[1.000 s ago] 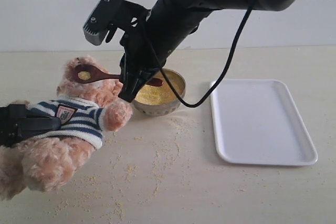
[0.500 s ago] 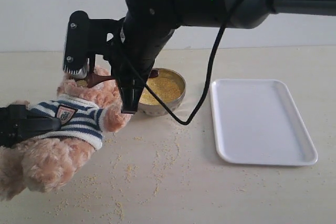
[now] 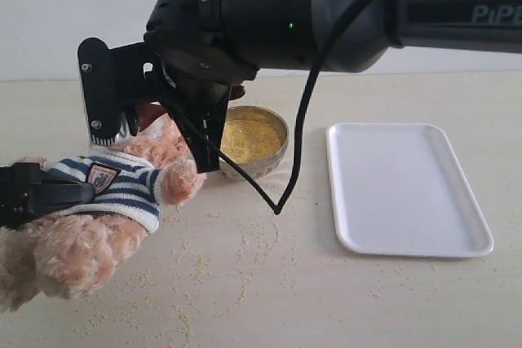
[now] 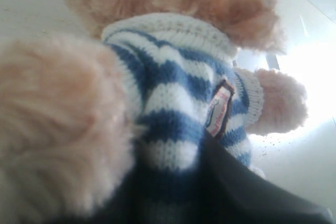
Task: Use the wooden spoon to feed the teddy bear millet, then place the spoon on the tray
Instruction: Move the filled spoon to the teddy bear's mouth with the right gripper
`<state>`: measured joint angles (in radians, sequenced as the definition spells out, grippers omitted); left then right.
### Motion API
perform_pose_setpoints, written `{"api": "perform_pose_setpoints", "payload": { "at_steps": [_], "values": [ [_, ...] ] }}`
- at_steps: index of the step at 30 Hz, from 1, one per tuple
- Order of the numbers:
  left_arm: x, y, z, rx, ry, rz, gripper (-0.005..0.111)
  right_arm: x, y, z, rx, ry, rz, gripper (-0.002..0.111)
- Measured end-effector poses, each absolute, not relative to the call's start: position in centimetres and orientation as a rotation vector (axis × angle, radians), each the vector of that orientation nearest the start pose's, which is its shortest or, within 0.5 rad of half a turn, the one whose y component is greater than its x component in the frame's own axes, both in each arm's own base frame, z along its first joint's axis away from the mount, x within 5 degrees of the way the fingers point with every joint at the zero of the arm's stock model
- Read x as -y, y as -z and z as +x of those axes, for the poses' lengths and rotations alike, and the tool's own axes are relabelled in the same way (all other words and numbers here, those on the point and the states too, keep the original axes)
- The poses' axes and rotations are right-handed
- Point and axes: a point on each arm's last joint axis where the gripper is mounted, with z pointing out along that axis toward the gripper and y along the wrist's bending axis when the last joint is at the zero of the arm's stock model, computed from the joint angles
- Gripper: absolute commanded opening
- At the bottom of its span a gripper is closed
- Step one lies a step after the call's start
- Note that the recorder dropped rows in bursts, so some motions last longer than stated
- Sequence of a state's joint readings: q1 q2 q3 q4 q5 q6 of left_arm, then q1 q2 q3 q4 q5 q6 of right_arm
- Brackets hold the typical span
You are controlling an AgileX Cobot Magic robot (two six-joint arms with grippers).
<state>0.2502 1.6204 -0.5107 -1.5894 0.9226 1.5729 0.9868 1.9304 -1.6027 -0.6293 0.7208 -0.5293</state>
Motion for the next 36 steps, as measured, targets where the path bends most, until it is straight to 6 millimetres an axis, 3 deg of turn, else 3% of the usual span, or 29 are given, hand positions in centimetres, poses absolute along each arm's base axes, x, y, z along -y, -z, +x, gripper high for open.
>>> {"api": "perform_pose_setpoints", "payload": {
  "at_steps": [16,27,36],
  "values": [
    [1.3,-15.5,24.2,-2.305,1.056,0.015,0.005,-35.7,-28.0,25.8,-1.272,0.716,-1.947,0.000],
    [1.3,-15.5,24.2,-2.304,1.058,0.015,0.005,-35.7,-25.4,24.4,-1.148,0.867,-1.966,0.000],
    [1.3,-15.5,24.2,-2.304,1.058,0.015,0.005,-35.9,-25.0,24.2,-1.152,0.854,-1.933,0.000]
  ]
}}
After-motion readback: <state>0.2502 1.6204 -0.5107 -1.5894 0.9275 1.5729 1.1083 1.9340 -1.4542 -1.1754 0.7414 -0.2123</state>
